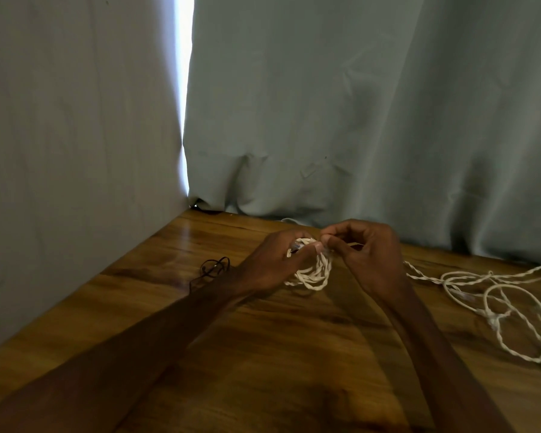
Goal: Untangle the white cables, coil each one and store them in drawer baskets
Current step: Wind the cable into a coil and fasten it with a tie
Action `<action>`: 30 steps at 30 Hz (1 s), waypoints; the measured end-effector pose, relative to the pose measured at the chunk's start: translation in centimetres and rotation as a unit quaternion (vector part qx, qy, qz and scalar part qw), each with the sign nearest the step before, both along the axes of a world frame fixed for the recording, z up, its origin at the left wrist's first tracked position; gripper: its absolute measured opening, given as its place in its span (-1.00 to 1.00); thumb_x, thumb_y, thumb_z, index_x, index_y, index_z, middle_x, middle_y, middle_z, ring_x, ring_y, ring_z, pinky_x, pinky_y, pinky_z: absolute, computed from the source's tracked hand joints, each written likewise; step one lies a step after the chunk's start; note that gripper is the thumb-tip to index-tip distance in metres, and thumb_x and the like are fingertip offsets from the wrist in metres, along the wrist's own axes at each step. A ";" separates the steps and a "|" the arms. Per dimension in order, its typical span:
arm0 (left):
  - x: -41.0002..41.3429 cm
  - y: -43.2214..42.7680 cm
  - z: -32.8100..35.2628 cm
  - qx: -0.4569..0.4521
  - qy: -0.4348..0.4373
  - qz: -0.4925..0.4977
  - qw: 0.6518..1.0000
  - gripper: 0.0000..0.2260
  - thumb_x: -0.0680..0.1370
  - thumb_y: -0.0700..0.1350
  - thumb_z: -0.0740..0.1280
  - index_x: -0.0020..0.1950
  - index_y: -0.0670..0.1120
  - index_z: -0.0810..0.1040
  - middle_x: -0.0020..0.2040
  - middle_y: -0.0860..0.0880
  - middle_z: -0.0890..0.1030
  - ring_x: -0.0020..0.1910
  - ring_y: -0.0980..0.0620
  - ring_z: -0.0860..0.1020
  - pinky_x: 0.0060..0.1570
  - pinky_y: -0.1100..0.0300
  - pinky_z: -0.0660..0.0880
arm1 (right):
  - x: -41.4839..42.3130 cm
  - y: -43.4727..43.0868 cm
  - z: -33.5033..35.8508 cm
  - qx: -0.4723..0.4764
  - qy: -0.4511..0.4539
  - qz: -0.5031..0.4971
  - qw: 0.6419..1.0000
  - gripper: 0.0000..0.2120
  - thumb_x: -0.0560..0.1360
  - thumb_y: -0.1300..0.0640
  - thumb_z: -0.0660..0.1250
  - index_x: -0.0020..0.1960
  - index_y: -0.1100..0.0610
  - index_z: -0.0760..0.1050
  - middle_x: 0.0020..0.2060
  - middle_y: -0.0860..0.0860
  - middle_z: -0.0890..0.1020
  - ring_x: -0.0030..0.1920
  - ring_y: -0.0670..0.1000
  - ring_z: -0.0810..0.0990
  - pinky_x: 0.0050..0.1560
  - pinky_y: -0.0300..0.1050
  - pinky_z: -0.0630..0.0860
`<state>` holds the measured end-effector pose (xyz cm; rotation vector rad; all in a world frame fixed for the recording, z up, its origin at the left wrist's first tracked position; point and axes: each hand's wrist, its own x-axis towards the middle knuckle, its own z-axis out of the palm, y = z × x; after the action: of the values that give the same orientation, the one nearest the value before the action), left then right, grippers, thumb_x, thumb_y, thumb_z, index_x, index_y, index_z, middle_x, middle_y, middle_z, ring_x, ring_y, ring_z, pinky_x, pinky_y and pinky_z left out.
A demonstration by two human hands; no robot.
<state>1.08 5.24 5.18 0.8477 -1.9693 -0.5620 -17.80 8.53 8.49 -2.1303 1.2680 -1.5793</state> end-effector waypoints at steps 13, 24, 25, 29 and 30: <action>-0.1 0.0 0.2 -0.046 -0.005 0.002 0.999 -0.84 0.69 0.01 0.30 0.12 -0.02 0.64 -0.04 0.11 0.67 -0.04 0.18 0.65 -0.07 0.26 0.54 | -0.1 -0.1 0.2 0.009 -0.039 0.023 0.999 -0.85 0.51 0.27 0.48 -0.08 0.01 0.67 -0.25 -0.12 0.75 -0.22 -0.10 0.74 -0.14 -0.27 0.65; 0.5 -0.7 0.3 -0.114 -0.033 0.037 0.992 -0.77 0.66 0.07 0.28 0.10 -0.03 0.64 -0.06 0.08 0.67 -0.08 0.13 0.64 -0.06 -0.03 0.56 | -0.9 0.1 0.7 0.062 -0.031 0.085 0.994 -0.89 0.57 0.19 0.42 0.03 0.13 0.73 -0.11 -0.03 0.77 -0.04 -0.01 0.75 0.10 0.03 0.66; 0.5 -0.8 0.3 -0.118 -0.037 0.038 0.992 -0.76 0.66 0.08 0.27 0.10 -0.03 0.64 -0.05 0.08 0.67 -0.07 0.13 0.64 -0.06 -0.04 0.56 | -1.0 0.1 0.7 0.063 -0.032 0.088 0.994 -0.89 0.56 0.19 0.43 0.02 0.14 0.73 -0.11 -0.02 0.78 -0.05 -0.01 0.75 0.10 0.03 0.67; 0.4 -0.9 0.2 -0.142 -0.057 0.051 0.987 -0.70 0.63 0.12 0.23 0.13 -0.05 0.62 -0.03 0.06 0.67 -0.05 0.10 0.62 -0.02 -0.04 0.54 | -1.0 0.3 0.9 0.062 -0.015 0.093 0.994 -0.89 0.47 0.23 0.52 -0.01 0.14 0.74 -0.14 -0.05 0.78 -0.10 -0.05 0.76 0.02 -0.15 0.67; 0.4 -0.8 0.3 -0.143 -0.058 0.051 0.987 -0.70 0.63 0.12 0.23 0.13 -0.05 0.62 -0.04 0.05 0.66 -0.05 0.09 0.61 -0.02 -0.04 0.54 | -1.0 0.3 0.9 0.061 -0.015 0.096 0.993 -0.89 0.45 0.24 0.53 -0.02 0.15 0.74 -0.15 -0.05 0.78 -0.11 -0.06 0.76 0.00 -0.19 0.67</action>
<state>1.49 4.40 5.43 0.8092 -2.0364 -0.1670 -18.84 8.88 9.42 -2.0762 1.0856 -1.4124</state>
